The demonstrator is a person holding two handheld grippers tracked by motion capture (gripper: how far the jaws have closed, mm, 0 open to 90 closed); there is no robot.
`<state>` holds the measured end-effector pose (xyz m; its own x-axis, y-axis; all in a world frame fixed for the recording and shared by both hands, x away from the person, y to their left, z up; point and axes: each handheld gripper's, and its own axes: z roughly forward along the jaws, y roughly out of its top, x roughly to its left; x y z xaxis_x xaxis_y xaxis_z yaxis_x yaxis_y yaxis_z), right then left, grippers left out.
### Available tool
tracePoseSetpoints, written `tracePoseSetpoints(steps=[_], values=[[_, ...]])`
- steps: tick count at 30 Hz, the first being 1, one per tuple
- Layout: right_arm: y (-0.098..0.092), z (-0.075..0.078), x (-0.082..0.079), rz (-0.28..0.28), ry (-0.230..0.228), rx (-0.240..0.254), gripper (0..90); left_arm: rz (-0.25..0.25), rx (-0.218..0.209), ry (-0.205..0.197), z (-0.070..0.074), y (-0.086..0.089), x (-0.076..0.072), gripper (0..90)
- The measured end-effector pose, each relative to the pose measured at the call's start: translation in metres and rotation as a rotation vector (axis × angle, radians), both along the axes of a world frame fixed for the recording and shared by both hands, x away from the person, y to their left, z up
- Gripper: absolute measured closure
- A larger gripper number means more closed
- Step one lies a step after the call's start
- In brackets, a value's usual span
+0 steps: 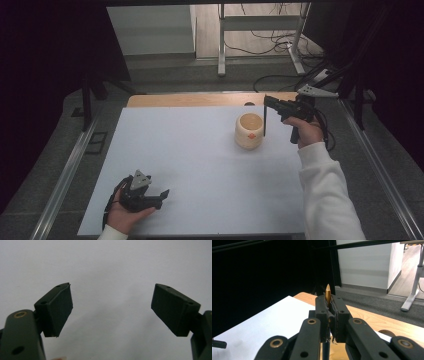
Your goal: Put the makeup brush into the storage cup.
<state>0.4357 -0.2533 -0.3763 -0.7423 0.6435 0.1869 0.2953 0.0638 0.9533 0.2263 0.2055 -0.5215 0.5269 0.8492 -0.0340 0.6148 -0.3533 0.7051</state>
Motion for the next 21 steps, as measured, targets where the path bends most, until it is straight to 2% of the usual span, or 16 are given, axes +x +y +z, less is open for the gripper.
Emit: tracePoseSetpoints(steps=[16,21], values=[[0.008,-0.002,0.015,-0.013,0.007,0.01,85.4,0.002,0.001,0.001,0.0,0.0,0.0,18.0],[0.012,0.0,0.02,-0.01,-0.003,0.007,85.4,0.002,0.001,0.001,0.0,0.0,0.0,18.0]])
